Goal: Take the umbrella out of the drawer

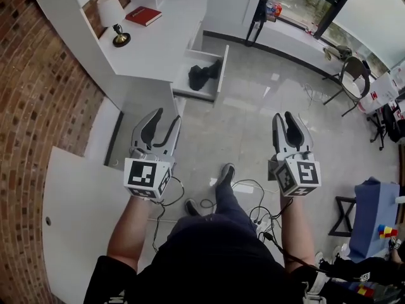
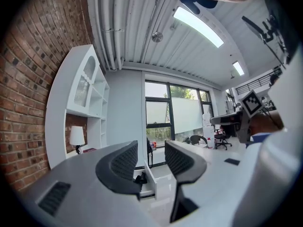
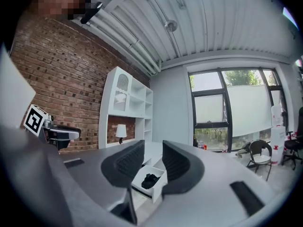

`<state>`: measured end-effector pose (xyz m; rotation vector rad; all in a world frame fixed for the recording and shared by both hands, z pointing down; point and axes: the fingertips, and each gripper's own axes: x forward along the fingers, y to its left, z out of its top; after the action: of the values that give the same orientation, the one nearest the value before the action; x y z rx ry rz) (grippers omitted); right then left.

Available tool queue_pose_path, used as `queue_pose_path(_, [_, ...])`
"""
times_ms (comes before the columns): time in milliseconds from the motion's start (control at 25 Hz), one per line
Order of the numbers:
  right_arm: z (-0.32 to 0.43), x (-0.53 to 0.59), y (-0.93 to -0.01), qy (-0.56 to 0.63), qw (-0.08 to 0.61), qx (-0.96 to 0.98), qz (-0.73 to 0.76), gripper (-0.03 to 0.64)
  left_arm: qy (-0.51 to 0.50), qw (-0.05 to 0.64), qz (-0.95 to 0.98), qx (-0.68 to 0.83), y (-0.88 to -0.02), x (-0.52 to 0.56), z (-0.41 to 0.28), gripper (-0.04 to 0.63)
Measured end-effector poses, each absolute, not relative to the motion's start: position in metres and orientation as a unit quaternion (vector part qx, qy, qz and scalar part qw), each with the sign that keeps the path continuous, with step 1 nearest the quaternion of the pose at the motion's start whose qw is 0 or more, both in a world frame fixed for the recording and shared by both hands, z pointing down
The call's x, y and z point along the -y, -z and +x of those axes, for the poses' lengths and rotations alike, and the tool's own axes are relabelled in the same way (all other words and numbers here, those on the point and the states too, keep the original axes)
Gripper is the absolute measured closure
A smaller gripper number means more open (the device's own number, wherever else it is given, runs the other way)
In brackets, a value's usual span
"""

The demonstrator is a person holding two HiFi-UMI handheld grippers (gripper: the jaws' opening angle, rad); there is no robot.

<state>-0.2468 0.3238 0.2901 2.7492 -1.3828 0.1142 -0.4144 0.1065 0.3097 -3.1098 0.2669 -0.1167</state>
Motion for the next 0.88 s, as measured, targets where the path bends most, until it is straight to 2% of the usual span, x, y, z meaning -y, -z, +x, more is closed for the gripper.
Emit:
queue_pose_path(320, [-0.176, -0.277, -0.296, -0.028, 0.021, 0.479, 0.877, 0.503, 0.049, 0.014, -0.993, -0.109, -0.309, -0.079, -0.362, 0.419])
queue_pose_path(880, [0.003, -0.259, -0.324, -0.057, -0.018, 0.51, 0.858, 0.503, 0.089, 0.009, -0.985, -0.15, -0.332, -0.073, -0.186, 0.419])
